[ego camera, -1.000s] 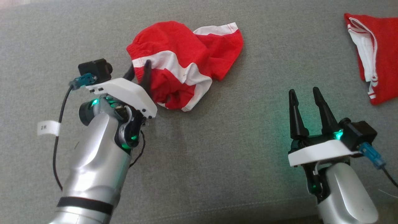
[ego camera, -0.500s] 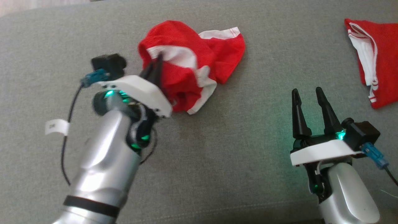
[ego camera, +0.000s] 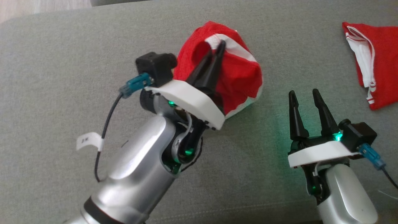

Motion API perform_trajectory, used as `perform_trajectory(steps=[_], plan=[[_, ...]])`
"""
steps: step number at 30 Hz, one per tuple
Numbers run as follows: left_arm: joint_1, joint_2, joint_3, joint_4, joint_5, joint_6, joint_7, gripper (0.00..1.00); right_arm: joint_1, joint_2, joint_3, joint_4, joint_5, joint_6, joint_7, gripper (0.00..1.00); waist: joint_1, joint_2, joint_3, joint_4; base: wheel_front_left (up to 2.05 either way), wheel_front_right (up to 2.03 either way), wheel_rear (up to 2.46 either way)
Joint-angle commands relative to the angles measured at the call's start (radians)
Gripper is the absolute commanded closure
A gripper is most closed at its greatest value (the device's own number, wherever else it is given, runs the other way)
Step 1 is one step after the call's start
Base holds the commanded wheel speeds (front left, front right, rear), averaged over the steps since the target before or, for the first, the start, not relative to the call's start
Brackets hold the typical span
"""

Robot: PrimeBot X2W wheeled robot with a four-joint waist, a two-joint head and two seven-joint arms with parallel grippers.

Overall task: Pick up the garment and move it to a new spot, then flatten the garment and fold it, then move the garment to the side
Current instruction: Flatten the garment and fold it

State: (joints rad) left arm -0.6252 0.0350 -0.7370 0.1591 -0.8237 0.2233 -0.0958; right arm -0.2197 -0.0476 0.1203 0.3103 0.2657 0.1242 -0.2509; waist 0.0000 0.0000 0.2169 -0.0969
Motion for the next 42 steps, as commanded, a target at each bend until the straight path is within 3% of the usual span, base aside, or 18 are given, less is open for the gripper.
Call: perform_trajectory(steps=[1, 9, 15, 29, 38, 39, 40, 42], plan=[[-0.014, 0.023, 0.045, -0.038, 0.0, 0.018, -0.016, 1.0, -0.015, -0.003, 0.019, -0.029, 0.006, 0.007, -0.011, 0.0, 0.0, 0.0, 0.005, 0.005, 0.0, 0.0, 0.0], [0.167, 0.152, 0.165, -0.021, -0.042, 0.089, -0.075, 1.0, -0.013, -0.003, 0.033, -0.019, 0.001, 0.007, -0.011, 0.0, 0.0, 0.0, 0.02, 0.039, 0.0, 0.0, 0.0], [0.28, 0.207, 0.233, 0.028, -0.074, 0.101, -0.115, 1.0, -0.008, -0.003, 0.066, 0.004, -0.012, 0.007, -0.011, 0.0, 0.0, 0.0, 0.023, 0.063, 0.0, 0.0, 0.0], [0.302, 0.228, 0.254, 0.25, -0.06, 0.061, -0.147, 1.0, 0.01, -0.003, 0.22, 0.028, -0.002, 0.007, 0.01, 0.0, 0.0, 0.0, 0.013, 0.064, 0.0, 0.0, 0.0], [0.28, 0.226, 0.241, 0.354, -0.001, 0.057, -0.16, 1.0, 0.002, -0.003, 0.299, 0.079, 0.002, 0.007, 0.038, 0.0, 0.0, 0.0, -0.007, 0.084, 0.0, 0.0, 0.0], [0.278, 0.223, 0.24, 0.361, 0.006, 0.056, -0.161, 0.57, -0.002, -0.003, 0.306, 0.09, 0.0, 0.007, 0.041, 0.0, 0.0, 0.0, -0.009, 0.088, 0.0, 0.0, 0.0], [0.276, 0.219, 0.242, 0.364, 0.011, 0.053, -0.162, 0.02, -0.007, -0.003, 0.313, 0.101, -0.002, 0.007, 0.043, 0.0, 0.0, 0.0, -0.011, 0.092, 0.0, 0.0, 0.0], [0.275, 0.21, 0.251, 0.362, 0.02, 0.048, -0.164, 0.0, -0.019, -0.003, 0.325, 0.127, -0.006, 0.007, 0.049, 0.0, 0.0, 0.0, -0.016, 0.102, 0.0, 0.0, 0.0]])
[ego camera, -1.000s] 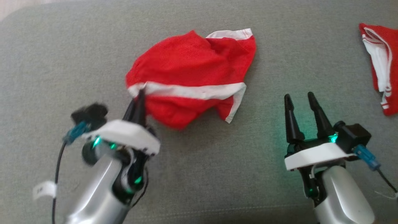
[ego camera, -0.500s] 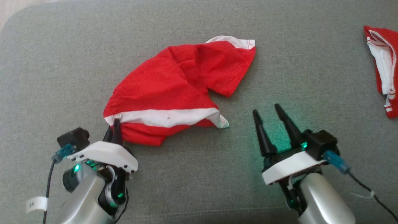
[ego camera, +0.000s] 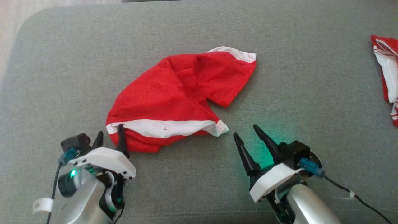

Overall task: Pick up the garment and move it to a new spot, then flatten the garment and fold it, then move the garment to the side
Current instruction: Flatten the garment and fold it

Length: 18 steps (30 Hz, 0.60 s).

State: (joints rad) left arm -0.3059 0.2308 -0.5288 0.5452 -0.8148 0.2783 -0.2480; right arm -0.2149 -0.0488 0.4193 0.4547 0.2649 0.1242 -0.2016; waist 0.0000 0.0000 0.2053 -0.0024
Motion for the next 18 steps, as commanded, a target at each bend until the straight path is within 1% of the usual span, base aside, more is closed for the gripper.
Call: perform_trajectory(steps=[1, 4, 7, 12, 18], plan=[[-0.043, 0.01, 0.046, -0.028, 0.017, -0.011, -0.012, 0.0, -0.031, -0.001, 0.03, -0.004, -0.008, 0.007, 0.0, 0.0, 0.0, 0.0, -0.006, 0.014, 0.0, 0.0, 0.0], [-0.036, 0.0, 0.069, -0.065, 0.047, -0.019, -0.013, 0.0, -0.056, -0.001, 0.042, 0.037, -0.022, 0.007, 0.003, 0.0, 0.0, 0.0, -0.01, 0.033, 0.0, 0.0, 0.0], [-0.011, -0.01, 0.105, -0.131, 0.093, -0.024, -0.013, 0.0, -0.081, -0.001, 0.049, 0.079, -0.029, 0.007, 0.005, 0.0, 0.0, 0.0, -0.009, 0.056, 0.0, 0.0, 0.0], [0.057, -0.037, 0.161, -0.242, 0.162, -0.031, -0.014, 0.0, -0.124, -0.001, 0.028, 0.148, -0.048, 0.007, 0.004, 0.0, 0.0, 0.0, -0.003, 0.101, 0.0, 0.0, 0.0], [0.118, -0.076, 0.197, -0.32, 0.217, -0.044, -0.014, 0.0, -0.168, -0.001, 0.022, 0.234, -0.076, 0.007, 0.015, 0.0, 0.0, 0.0, 0.008, 0.151, 0.0, 0.0, 0.0]])
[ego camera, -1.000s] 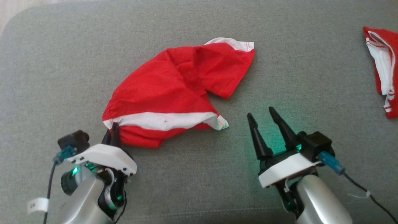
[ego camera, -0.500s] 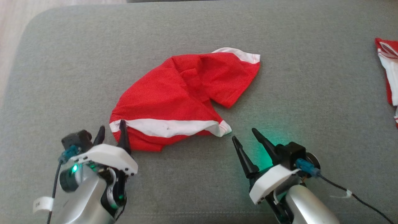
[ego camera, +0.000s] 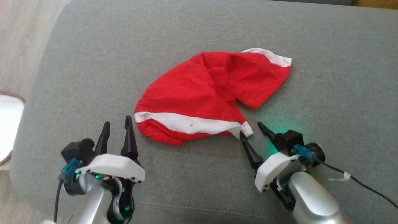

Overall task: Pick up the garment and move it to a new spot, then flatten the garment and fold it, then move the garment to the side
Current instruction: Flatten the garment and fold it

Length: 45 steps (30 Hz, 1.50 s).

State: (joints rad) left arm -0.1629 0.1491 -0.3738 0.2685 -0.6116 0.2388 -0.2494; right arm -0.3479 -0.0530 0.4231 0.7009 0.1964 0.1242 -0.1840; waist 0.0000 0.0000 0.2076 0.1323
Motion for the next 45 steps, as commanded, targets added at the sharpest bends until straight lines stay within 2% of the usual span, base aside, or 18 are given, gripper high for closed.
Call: perform_trajectory(steps=[1, 5, 6, 7, 9, 10, 14, 24, 30, 31, 32, 33, 34, 45], plan=[[-0.018, 0.0, 0.048, -0.051, 0.02, -0.007, -0.012, 0.0, -0.042, 0.003, 0.019, 0.001, -0.011, 0.007, -0.001, 0.0, 0.0, 0.0, 0.007, 0.022, 0.0, 0.0, 0.0], [-0.002, -0.017, 0.067, -0.068, 0.04, -0.017, -0.012, 0.0, -0.065, 0.003, 0.043, 0.052, -0.016, 0.007, 0.03, 0.0, 0.0, 0.0, 0.01, 0.037, 0.0, 0.0, 0.0], [0.0, -0.02, 0.071, -0.069, 0.044, -0.019, -0.012, 0.0, -0.067, 0.003, 0.051, 0.057, -0.006, 0.007, 0.034, 0.19, 0.0, 0.0, 0.01, 0.039, 0.0, 0.0, 0.0], [0.001, -0.022, 0.076, -0.07, 0.048, -0.022, -0.012, 0.0, -0.07, 0.003, 0.057, 0.062, 0.001, 0.007, 0.038, 0.51, 0.0, 0.0, 0.01, 0.039, 0.0, 0.0, 0.0], [0.005, -0.026, 0.088, -0.072, 0.055, -0.025, -0.012, 0.0, -0.075, 0.003, 0.064, 0.068, 0.009, 0.007, 0.039, 0.7, 0.0, 0.0, 0.009, 0.035, 0.0, 0.0, 0.0], [0.007, -0.028, 0.094, -0.073, 0.058, -0.026, -0.012, 0.0, -0.078, 0.003, 0.063, 0.071, 0.01, 0.007, 0.038, 1.0, 0.0, 0.0, 0.009, 0.031, 0.0, 0.0, 0.0], [0.011, -0.036, 0.11, -0.079, 0.07, -0.033, -0.012, 0.0, -0.09, 0.003, 0.022, 0.078, 0.022, 0.007, 0.01, 1.0, 0.0, 0.0, 0.006, 0.005, 0.0, 0.0, 0.0], [0.009, -0.051, 0.116, -0.081, 0.096, -0.064, -0.012, 0.0, -0.091, 0.003, -0.252, 0.081, -0.026, 0.007, -0.054, 1.0, 0.0, 0.0, 0.004, -0.077, 0.0, 0.0, 0.0], [0.004, -0.061, 0.1, -0.073, 0.112, -0.081, -0.012, 0.0, -0.06, 0.003, -0.342, 0.059, -0.057, 0.007, -0.064, 1.0, 0.0, 0.0, 0.007, -0.104, 0.0, 0.0, 0.0], [0.004, -0.062, 0.098, -0.072, 0.115, -0.083, -0.012, 0.0, -0.055, 0.003, -0.351, 0.053, -0.061, 0.007, -0.066, 0.83, 0.0, 0.0, 0.006, -0.106, 0.0, 0.0, 0.0], [0.003, -0.063, 0.095, -0.072, 0.118, -0.086, -0.012, 0.0, -0.05, 0.003, -0.357, 0.048, -0.062, 0.007, -0.067, 0.6, 0.0, 0.0, 0.004, -0.109, 0.0, 0.0, 0.0], [0.003, -0.065, 0.094, -0.073, 0.121, -0.091, -0.012, 0.0, -0.045, 0.003, -0.364, 0.042, -0.061, 0.007, -0.068, 0.12, 0.0, 0.0, 0.002, -0.111, 0.0, 0.0, 0.0], [0.004, -0.066, 0.093, -0.076, 0.125, -0.095, -0.012, 0.0, -0.039, 0.003, -0.372, 0.036, -0.063, 0.007, -0.069, 0.0, 0.0, 0.0, -0.001, -0.113, 0.0, 0.0, 0.0], [0.065, -0.085, 0.114, -0.119, 0.162, -0.121, -0.012, 0.0, 0.055, 0.003, -0.456, -0.118, -0.085, 0.007, -0.077, 0.0, 0.0, 0.0, -0.091, -0.121, 0.0, 0.0, 0.0]])
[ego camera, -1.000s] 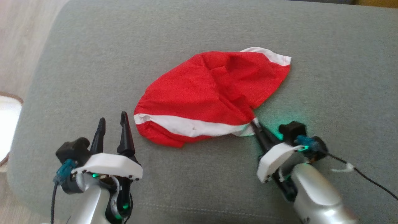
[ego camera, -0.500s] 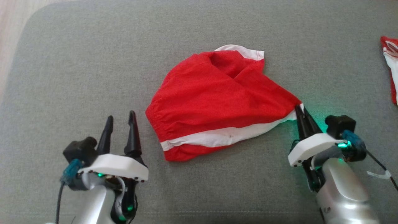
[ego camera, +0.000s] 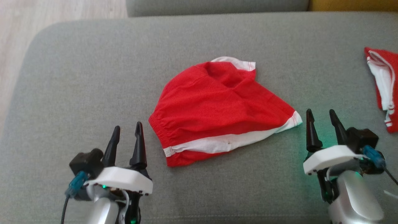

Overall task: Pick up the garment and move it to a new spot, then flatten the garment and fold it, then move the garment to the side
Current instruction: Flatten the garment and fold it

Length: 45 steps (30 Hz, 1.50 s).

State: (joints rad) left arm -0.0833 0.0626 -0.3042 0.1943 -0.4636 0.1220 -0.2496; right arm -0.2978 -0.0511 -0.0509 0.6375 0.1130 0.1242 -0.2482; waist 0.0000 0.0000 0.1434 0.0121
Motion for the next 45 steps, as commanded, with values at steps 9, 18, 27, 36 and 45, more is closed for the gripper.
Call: perform_trajectory(steps=[9, 18, 27, 36, 45], plan=[[0.044, -0.007, 0.059, -0.068, 0.057, 0.005, -0.012, 0.0, 0.104, 0.001, 0.02, -0.215, -0.004, 0.007, -0.013, 0.0, 0.0, 0.0, -0.111, 0.002, 0.0, 0.0, 0.0], [0.125, -0.01, 0.068, -0.101, 0.081, 0.016, -0.012, 0.0, 0.188, 0.001, 0.077, -0.347, 0.002, 0.007, 0.001, 0.0, 0.0, 0.0, -0.16, -0.002, 0.0, 0.0, 0.0], [0.155, -0.012, 0.063, -0.124, 0.09, 0.022, -0.012, 0.0, 0.234, 0.001, 0.095, -0.402, 0.018, 0.007, 0.029, 0.0, 0.0, 0.0, -0.176, -0.004, 0.0, 0.0, 0.0], [0.152, -0.012, 0.058, -0.127, 0.092, 0.025, -0.012, 0.0, 0.241, 0.001, 0.098, -0.416, 0.022, 0.007, 0.044, 0.0, 0.0, 0.0, -0.173, -0.004, 0.0, 0.0, 0.0], [0.146, -0.012, 0.023, -0.098, 0.096, 0.014, 0.001, 0.0, 0.238, 0.001, 0.101, -0.418, 0.022, 0.007, 0.051, 0.0, 0.0, 0.0, -0.162, -0.008, 0.0, 0.0, 0.0]])
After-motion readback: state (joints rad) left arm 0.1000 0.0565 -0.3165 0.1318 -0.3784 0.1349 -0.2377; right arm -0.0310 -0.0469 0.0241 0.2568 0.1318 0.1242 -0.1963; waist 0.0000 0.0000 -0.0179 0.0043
